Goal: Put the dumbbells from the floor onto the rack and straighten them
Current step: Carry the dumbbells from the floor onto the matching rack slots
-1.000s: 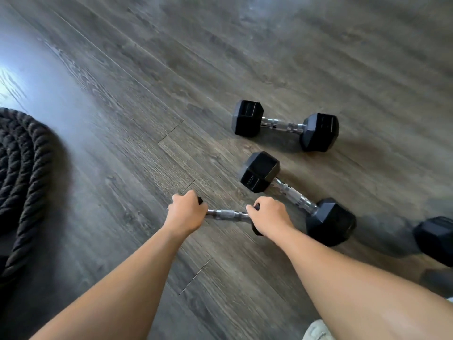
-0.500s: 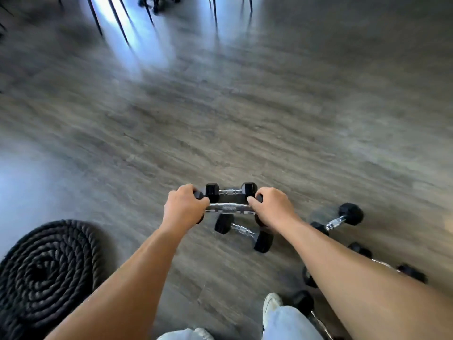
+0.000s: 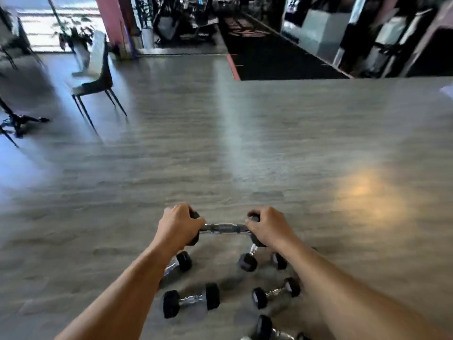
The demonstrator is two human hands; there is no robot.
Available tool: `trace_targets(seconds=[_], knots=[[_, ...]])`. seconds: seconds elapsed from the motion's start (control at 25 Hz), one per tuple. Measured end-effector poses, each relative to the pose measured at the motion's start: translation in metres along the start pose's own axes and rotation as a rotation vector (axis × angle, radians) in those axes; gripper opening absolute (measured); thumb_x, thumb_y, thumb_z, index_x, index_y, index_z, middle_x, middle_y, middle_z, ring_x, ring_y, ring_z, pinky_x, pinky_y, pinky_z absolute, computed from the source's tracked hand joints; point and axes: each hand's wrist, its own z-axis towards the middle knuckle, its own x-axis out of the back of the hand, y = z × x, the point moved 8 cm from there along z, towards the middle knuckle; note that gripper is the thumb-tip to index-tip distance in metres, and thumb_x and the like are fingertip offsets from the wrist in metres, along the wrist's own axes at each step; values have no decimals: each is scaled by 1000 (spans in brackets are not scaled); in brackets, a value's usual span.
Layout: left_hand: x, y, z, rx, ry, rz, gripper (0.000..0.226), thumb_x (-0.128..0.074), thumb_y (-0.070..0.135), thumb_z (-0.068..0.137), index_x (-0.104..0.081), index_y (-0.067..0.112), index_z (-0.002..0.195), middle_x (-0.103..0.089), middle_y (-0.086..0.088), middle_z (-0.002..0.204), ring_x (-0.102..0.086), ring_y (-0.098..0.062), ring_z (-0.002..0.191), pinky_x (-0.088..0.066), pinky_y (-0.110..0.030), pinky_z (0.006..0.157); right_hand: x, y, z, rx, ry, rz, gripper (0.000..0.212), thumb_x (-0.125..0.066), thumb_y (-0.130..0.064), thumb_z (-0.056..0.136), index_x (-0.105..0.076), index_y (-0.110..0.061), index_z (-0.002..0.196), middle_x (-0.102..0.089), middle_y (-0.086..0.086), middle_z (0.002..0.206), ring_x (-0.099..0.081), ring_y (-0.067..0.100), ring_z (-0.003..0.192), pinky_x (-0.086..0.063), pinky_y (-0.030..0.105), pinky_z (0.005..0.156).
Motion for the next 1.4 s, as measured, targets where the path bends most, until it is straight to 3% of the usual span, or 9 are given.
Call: trace_targets(seconds=[0.2, 0.44, 0.56, 0.72, 0.84, 0.96, 1.16, 1.28, 1.4], knots=[[-59, 126, -37, -316, -155, 19, 16, -71, 29, 72, -66, 15, 77, -68, -10, 74, -69, -31, 63, -61, -43, 45, 102, 72, -89, -183, 216, 49, 33, -68, -43, 93, -72, -10, 95, -70, 2, 89, -65, 21, 88, -42, 29, 68], [-176, 278, -145, -676, -385, 98, 26, -69, 34, 70, -63, 12, 81, -69, -16, 80, -69, -34, 72, -62, -46, 60, 204, 190, -238, -481, 484, 94, 32, -68, -43, 88, -66, -12, 81, -66, 3, 75, -61, 21, 77, -42, 28, 64], [-247, 345, -228, -855, -498, 118, 22, -70, 23, 79, -64, 2, 84, -69, -21, 79, -68, -39, 80, -58, -47, 66, 248, 251, -333, -649, 640, 97, 32, -68, -44, 89, -71, -12, 88, -67, 3, 80, -61, 20, 76, -41, 30, 67], [-337, 409, -354, -1014, -688, 179, 21, -68, 21, 80, -63, 1, 80, -67, -20, 79, -68, -36, 70, -60, -47, 54, 285, 328, -463, -850, 782, 124, 29, -66, -42, 93, -68, -13, 88, -62, -4, 73, -59, 12, 65, -37, 21, 55], [-392, 438, -433, -1080, -829, 183, 22, -67, 19, 78, -65, -2, 74, -70, -22, 62, -64, -29, 48, -57, -49, 41, 302, 369, -543, -960, 872, 139, 27, -67, -40, 92, -69, -14, 90, -67, 2, 83, -63, 20, 79, -43, 30, 65], [-444, 457, -514, -1186, -927, 222, 22, -66, 19, 79, -66, -1, 70, -69, -17, 55, -62, -28, 42, -56, -47, 38, 308, 403, -625, -1107, 959, 170, 25, -68, -37, 91, -70, -12, 90, -69, 4, 85, -65, 20, 81, -50, 33, 74], [-522, 459, -622, -1255, -1102, 262, 20, -66, 22, 84, -61, 2, 87, -72, -16, 74, -71, -34, 70, -61, -49, 62, 295, 440, -731, -1302, 1069, 198, 23, -70, -38, 91, -68, -15, 94, -65, -1, 86, -61, 13, 79, -44, 27, 66], [-577, 447, -674, -1275, -1230, 320, 13, -62, 14, 88, -59, 9, 77, -71, -18, 78, -68, -30, 72, -57, -47, 68, 281, 466, -781, -1441, 1096, 217, 21, -69, -38, 92, -65, -19, 100, -60, -5, 89, -57, 9, 79, -38, 22, 60], [-635, 430, -719, -1382, -1305, 430, 19, -59, 20, 94, -64, 3, 102, -69, -19, 102, -67, -33, 95, -48, -39, 74, 261, 490, -819, -1574, 1103, 260, 25, -70, -40, 92, -62, -21, 105, -59, -6, 90, -54, 5, 77, -37, 19, 58]])
